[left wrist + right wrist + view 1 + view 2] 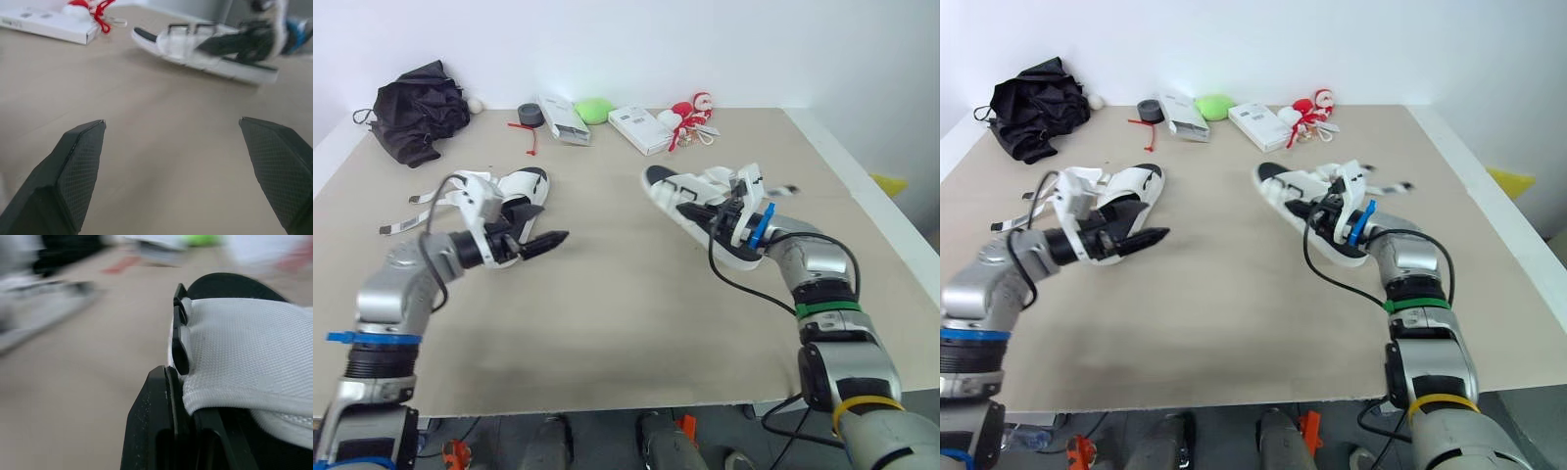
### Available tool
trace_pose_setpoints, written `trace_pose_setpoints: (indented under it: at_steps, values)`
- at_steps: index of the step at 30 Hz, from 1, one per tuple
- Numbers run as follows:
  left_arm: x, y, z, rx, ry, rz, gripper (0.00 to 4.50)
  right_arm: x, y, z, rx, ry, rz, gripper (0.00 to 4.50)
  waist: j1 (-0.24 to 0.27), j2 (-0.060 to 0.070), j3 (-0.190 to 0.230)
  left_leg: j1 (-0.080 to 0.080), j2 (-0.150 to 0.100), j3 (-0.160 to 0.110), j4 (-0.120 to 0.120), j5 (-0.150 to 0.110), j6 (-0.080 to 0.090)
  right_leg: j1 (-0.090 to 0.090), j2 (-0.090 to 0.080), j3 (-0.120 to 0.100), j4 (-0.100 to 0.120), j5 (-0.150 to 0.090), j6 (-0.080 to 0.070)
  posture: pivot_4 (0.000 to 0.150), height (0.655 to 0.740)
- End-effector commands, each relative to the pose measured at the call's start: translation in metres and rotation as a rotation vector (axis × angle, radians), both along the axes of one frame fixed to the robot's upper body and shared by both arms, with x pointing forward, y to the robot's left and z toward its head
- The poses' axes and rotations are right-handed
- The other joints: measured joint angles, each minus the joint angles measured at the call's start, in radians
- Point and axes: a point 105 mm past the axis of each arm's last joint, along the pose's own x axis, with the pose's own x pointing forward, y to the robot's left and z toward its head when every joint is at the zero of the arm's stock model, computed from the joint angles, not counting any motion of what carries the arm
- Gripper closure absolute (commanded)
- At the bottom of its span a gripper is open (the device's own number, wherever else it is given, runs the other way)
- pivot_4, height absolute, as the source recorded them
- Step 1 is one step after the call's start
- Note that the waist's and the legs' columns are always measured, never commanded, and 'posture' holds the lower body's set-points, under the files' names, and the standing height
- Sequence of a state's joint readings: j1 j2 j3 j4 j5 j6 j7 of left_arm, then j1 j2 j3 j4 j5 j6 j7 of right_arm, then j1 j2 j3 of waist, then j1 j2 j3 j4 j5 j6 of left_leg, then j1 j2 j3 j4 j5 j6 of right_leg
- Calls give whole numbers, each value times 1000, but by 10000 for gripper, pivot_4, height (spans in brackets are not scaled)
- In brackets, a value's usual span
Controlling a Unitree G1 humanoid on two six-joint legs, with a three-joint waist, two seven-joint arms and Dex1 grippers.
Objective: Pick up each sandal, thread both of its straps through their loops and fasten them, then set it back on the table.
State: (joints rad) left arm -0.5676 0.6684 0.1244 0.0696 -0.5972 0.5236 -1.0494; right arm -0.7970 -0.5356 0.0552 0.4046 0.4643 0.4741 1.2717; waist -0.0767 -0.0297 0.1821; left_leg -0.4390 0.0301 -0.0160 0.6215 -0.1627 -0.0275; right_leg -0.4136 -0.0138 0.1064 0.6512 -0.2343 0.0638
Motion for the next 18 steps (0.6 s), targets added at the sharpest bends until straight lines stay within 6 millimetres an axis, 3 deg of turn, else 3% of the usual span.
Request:
trace_pose_setpoints:
  at_steps: [1,3,8,9,12,15,17,18]
  values:
    - [-11,-13,8,48,5,-176,0,-54,25,-15,-184,-14,346,43769,1,0,0,0,0,0,0,0,0,0,0,0,0,0,0,1500,7380]
    - [-7,-17,2,83,14,-188,0,-58,31,-31,-277,-21,383,43769,1,0,0,0,0,-2,0,0,0,0,0,-2,0,-1,-1,1500,7380]
    - [-7,-31,-21,154,49,-265,0,-76,44,-35,-335,-37,522,43769,4,0,0,0,0,-2,4,1,-1,1,0,-3,2,-1,0,1500,7380]
    - [-8,-33,-27,170,60,-282,4902,-77,44,-37,-345,-40,530,45000,4,0,0,0,0,-2,4,1,-1,1,0,-3,3,-1,0,1500,7380]
    - [-15,-37,-42,205,78,-336,12447,-75,46,-41,-356,-38,522,45000,4,0,0,0,1,-3,4,1,-1,0,1,-4,4,-2,-1,1500,7380]
    - [-20,-39,-56,233,92,-367,22122,-75,47,-42,-354,-38,516,45000,4,0,0,0,1,-3,4,1,-1,0,1,-4,6,-2,-2,1500,7380]
    - [-22,-43,-64,239,98,-386,31443,-74,48,-43,-351,-39,511,45000,5,0,0,0,1,-3,5,1,-1,-1,1,-4,7,-3,-3,1500,7380]
    - [-25,-46,-67,244,103,-401,33316,-73,48,-43,-356,-44,501,45000,5,0,0,0,1,-4,5,1,-1,-1,1,-4,9,-3,-3,1500,7380]
